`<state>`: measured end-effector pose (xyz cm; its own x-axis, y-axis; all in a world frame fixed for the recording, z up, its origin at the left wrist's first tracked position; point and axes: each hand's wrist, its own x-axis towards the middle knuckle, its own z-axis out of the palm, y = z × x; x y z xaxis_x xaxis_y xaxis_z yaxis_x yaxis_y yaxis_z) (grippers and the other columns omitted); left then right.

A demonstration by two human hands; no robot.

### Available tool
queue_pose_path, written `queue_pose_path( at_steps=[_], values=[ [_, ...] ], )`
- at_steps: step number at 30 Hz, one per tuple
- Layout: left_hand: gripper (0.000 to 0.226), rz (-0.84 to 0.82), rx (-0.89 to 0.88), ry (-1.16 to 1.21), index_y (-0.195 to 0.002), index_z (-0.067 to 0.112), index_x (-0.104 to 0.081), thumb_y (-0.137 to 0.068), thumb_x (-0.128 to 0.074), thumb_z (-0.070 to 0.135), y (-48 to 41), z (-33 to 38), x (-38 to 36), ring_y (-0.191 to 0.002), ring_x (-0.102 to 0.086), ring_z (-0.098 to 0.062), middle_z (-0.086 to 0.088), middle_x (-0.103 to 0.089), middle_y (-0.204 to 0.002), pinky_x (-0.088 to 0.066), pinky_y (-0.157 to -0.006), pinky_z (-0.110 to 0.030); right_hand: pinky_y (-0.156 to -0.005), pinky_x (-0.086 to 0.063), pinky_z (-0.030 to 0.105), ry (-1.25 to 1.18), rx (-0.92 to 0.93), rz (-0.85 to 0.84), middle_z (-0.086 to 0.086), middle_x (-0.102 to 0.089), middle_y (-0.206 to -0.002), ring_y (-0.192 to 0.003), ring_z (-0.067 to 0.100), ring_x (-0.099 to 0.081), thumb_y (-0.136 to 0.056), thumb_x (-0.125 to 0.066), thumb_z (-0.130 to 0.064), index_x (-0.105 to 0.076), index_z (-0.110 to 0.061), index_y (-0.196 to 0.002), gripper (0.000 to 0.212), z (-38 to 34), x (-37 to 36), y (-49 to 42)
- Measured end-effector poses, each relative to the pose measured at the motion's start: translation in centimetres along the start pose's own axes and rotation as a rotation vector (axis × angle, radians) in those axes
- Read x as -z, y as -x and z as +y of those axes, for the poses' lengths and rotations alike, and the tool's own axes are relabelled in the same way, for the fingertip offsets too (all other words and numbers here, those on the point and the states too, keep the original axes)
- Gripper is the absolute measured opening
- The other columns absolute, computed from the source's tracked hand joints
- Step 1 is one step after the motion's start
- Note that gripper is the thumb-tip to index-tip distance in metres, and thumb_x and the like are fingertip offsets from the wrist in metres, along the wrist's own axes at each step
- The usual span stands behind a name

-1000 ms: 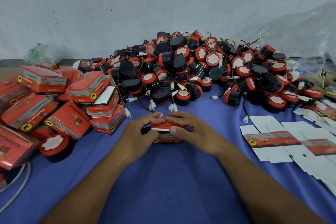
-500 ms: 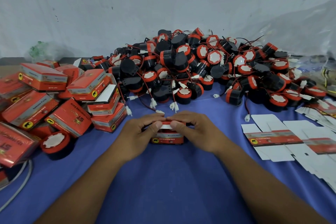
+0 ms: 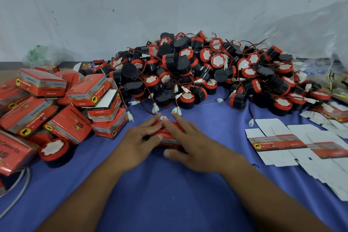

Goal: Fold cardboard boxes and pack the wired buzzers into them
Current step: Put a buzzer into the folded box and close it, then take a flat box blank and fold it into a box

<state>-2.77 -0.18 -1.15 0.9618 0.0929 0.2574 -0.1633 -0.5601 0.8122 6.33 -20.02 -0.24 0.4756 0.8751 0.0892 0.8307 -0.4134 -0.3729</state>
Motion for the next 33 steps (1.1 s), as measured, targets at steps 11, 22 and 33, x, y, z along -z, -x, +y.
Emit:
queue_pose_path(
  at_steps=[11,22,33],
  values=[
    [0.022,0.198,-0.003,0.049,-0.102,0.041,-0.068,-0.098,-0.047,0.048,-0.3,0.1,-0.3,-0.095,-0.064,-0.001,0.013,-0.071,-0.099,-0.049,-0.078,-0.015,-0.100,-0.046,0.024,-0.266,0.025,0.231,-0.011,-0.041,-0.143,-0.122,0.009,-0.050,-0.082,-0.080,-0.041,-0.045,-0.029,-0.140,0.068,0.6,-0.3,-1.0],
    [0.028,0.386,0.089,0.028,-0.094,0.030,-0.065,-0.077,-0.076,0.049,-0.3,1.7,0.2,-0.071,-0.064,-0.002,0.015,-0.068,-0.081,-0.051,-0.064,-0.024,-0.079,-0.053,0.014,-0.690,-0.180,0.344,-0.020,-0.057,-0.124,-0.101,-0.004,-0.064,-0.086,-0.079,-0.022,-0.040,-0.034,-0.136,0.065,0.8,-0.7,-1.4],
    [0.045,0.361,0.060,1.161,-0.129,0.005,-0.052,-0.090,-0.066,0.021,-1.7,4.0,5.7,-0.116,-0.065,-0.027,-0.012,-0.066,-0.128,-0.057,-0.087,-0.029,-0.075,-0.047,0.006,-0.459,-0.284,0.294,-0.010,-0.064,-0.111,-0.093,-0.005,-0.062,-0.093,-0.069,-0.032,-0.062,-0.027,-0.118,0.026,1.3,-0.5,-1.5]
  ],
)
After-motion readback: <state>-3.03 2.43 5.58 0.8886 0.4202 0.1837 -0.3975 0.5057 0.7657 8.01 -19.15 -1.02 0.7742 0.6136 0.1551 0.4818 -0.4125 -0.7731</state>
